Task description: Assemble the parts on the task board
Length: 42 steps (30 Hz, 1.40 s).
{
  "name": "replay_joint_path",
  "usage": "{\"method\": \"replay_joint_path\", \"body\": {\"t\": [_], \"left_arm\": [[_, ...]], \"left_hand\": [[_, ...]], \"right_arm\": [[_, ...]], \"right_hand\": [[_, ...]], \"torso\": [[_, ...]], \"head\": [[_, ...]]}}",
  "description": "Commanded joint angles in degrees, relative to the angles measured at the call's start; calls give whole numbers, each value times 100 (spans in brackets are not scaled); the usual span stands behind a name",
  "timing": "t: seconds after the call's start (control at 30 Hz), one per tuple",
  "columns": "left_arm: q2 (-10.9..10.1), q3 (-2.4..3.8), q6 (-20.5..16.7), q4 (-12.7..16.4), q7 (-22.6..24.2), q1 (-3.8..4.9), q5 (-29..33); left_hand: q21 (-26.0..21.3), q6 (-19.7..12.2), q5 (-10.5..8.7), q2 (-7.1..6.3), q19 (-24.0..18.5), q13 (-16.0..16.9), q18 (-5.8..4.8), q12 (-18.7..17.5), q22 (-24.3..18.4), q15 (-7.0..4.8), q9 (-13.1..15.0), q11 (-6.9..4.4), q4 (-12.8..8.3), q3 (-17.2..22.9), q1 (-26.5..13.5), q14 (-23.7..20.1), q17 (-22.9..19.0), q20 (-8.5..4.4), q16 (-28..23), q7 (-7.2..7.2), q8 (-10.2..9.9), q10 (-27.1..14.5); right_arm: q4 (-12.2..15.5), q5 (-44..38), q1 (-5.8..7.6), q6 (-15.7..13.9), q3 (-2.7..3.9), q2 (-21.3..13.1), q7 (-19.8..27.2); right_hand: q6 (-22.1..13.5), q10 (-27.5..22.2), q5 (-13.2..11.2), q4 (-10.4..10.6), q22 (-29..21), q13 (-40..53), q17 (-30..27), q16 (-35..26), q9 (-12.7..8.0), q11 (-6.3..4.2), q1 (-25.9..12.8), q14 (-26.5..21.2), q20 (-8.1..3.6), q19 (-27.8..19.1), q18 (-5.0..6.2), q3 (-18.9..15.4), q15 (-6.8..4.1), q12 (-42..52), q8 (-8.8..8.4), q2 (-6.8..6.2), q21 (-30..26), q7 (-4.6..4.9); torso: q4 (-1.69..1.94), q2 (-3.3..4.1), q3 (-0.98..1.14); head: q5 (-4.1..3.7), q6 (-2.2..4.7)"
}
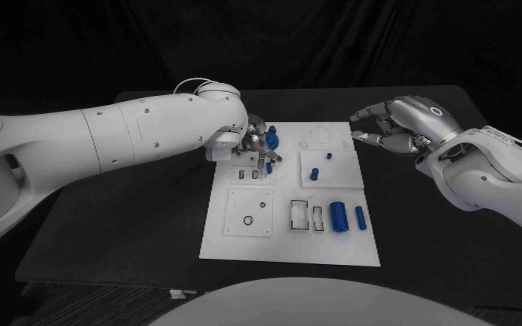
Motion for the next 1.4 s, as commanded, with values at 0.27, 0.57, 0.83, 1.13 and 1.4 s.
{"method": "replay_joint_path", "body": {"t": [0.27, 0.57, 0.83, 1.13, 1.4], "left_arm": [[19, 6, -43, -46, -40, -75, 0], [22, 6, -34, -55, -26, -92, 0], [61, 6, -3, -88, -16, -109, 0], [127, 6, 22, -130, 24, -136, 0], [145, 6, 82, -148, 11, -146, 0]], "left_hand": [[-36, -86, 55, 65, 85, 1509, -45, 20, 1001, -30, 80, -17, -24, 76, 14, 606, 1509, -44, 15, 0, -19, 598], [-23, -124, 108, 65, 116, 1509, -54, 20, 1029, -31, 168, -17, -102, 136, 82, 606, 1509, -43, 15, 1, -43, 598], [-29, -123, 180, 66, 116, 1509, -52, 20, 1027, -37, 247, -25, -170, 192, 135, 606, 1509, -48, 15, -8, -52, 598], [-39, -130, 218, 65, 106, 1509, -49, 20, 1016, -40, 282, -28, -197, 217, 149, 606, 1509, -51, 15, -10, -63, 598], [-47, -128, 177, 67, 97, 1509, -45, 20, 1007, -42, 308, -28, -201, 225, 140, 606, 1509, -52, 15, -9, -69, 598]], "right_arm": [[-6, 6, -14, -33, 3, 12, -93], [-6, 7, -15, -35, 3, 10, -89], [-24, 7, -20, -33, 3, 24, -86], [-58, 44, -28, -41, 3, 37, -57], [-70, 56, -32, -22, 3, 44, -60]], "right_hand": [[41, 275, 42, -23, 1359, 31, -11, 32, -9, 35, 5, 335, 28, 381, -110, 22, 33, -11, -8, 46, 14, 0], [48, 275, 49, -26, 1360, 30, -3, 37, -11, 37, 8, 336, 29, 383, -111, 22, 34, -11, -8, 40, 17, 2], [54, 273, 53, -29, 1355, 22, -17, 31, -12, 39, 11, 334, 30, 376, -107, 23, 35, -16, -7, 38, 4, 3], [79, 272, 41, -16, 1357, 19, -13, 34, -15, 48, -6, 334, 34, 378, -108, 17, 39, -17, -2, 35, 8, 11], [84, 272, 34, -12, 1357, 18, -18, 32, -16, 50, -11, 333, 35, 378, -108, 14, 41, -17, -2, 33, 8, 12]], "torso": [[4, -3, 1], [4, -4, 1], [7, -5, 0], [2, -6, 2], [-2, -6, 5]], "head": [[9, -1], [3, -1], [-1, -1], [-21, -1], [-36, -1]]}}
